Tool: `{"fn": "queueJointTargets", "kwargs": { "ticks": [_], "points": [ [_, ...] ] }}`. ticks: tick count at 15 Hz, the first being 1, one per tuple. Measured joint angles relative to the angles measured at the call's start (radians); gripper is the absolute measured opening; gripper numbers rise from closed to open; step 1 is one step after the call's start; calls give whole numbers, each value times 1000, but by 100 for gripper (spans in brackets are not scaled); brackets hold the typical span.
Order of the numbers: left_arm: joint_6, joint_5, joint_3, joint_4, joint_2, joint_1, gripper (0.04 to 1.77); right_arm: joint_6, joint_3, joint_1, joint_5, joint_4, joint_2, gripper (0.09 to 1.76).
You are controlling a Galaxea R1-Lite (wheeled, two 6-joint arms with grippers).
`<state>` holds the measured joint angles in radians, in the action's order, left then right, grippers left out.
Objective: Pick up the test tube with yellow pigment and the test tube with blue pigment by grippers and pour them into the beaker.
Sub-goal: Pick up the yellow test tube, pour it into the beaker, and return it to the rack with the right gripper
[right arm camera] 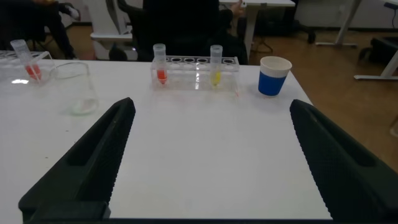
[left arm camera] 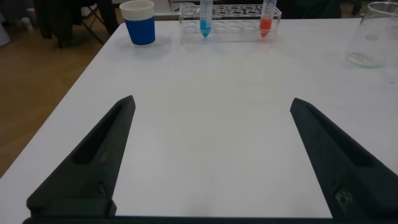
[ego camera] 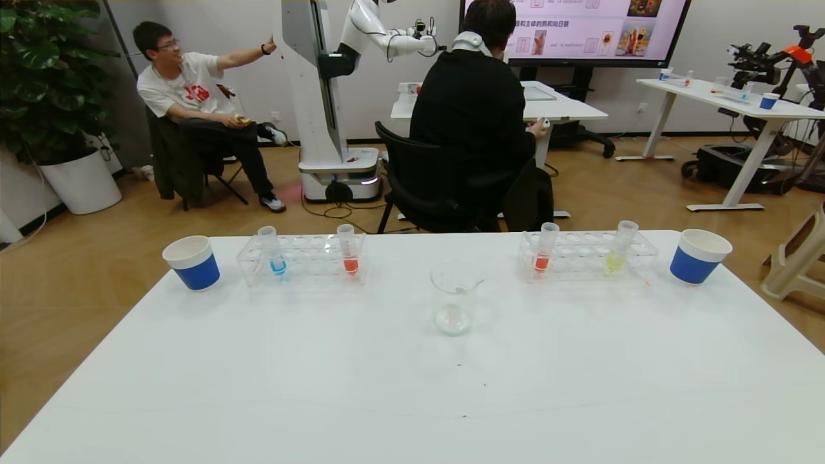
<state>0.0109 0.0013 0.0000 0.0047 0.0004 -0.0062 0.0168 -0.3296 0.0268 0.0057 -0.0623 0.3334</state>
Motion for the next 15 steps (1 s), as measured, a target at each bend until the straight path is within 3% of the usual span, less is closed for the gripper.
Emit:
{"fn": "queueJointTargets", "kwargs": {
  "ticks": [7,10,15],
  "points": [
    [0,0,0,0,0,0,174,-2,-140,0,20,-340,505,174],
    [0,0,0,0,0,0,174,1,-164,-3,75,-451,705,174],
    [0,0,0,0,0,0,174,3,-178,-15,88,-637,967,174]
  ]
}}
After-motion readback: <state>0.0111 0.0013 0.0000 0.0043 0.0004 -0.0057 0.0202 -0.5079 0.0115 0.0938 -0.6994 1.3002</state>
